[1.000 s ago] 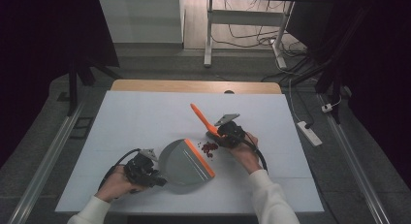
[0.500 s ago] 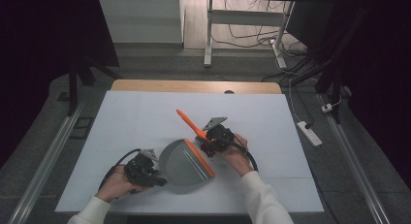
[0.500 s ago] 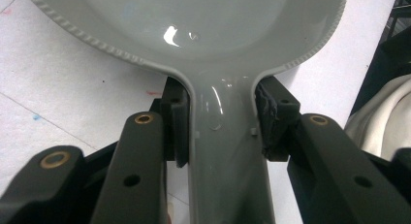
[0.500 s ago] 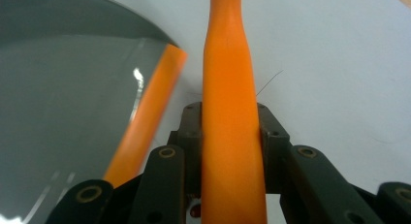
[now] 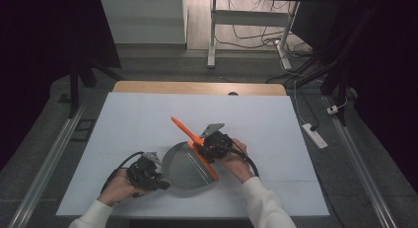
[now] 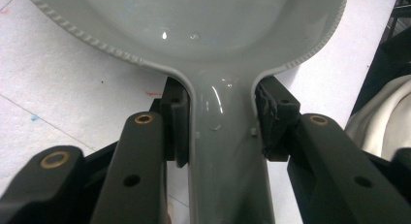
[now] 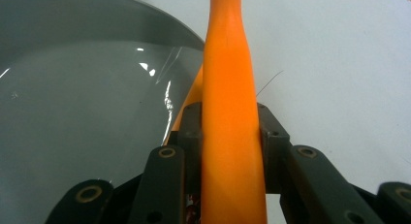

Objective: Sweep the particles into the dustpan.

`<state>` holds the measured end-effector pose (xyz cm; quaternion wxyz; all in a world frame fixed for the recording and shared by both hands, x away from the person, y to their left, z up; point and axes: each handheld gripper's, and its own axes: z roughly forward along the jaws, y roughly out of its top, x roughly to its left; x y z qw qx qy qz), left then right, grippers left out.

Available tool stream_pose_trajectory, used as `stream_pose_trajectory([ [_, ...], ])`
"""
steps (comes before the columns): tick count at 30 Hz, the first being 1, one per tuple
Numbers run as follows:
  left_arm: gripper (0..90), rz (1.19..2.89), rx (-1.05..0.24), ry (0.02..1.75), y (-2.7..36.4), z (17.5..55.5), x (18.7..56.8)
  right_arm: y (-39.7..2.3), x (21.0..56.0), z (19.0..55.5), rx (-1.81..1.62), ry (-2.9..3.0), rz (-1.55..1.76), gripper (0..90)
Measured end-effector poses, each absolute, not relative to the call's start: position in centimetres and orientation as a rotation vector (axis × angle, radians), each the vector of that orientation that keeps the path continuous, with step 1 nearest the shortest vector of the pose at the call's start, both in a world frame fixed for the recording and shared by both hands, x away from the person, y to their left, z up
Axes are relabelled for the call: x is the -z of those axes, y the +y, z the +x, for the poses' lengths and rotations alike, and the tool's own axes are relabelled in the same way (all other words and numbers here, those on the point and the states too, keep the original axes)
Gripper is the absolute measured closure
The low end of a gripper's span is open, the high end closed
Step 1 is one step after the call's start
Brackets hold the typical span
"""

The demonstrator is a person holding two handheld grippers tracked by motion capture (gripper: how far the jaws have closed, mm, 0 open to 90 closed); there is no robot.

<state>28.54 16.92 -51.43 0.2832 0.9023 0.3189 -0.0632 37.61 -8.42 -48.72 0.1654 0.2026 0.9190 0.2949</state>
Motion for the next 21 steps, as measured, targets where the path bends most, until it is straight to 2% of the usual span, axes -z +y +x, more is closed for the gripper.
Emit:
stream_pose_trajectory([
  [16, 61.7, 2.417, 0.173, 0.855, 16.9, 28.5, 51.5, -7.5, 48.3, 36.4, -0.928, 2.649, 0.527, 69.8],
  [21, 61.7, 2.420, 0.173, 0.851, 16.9, 28.6, 51.5, -8.2, 47.0, 36.4, -1.005, 2.624, 0.538, 69.9],
])
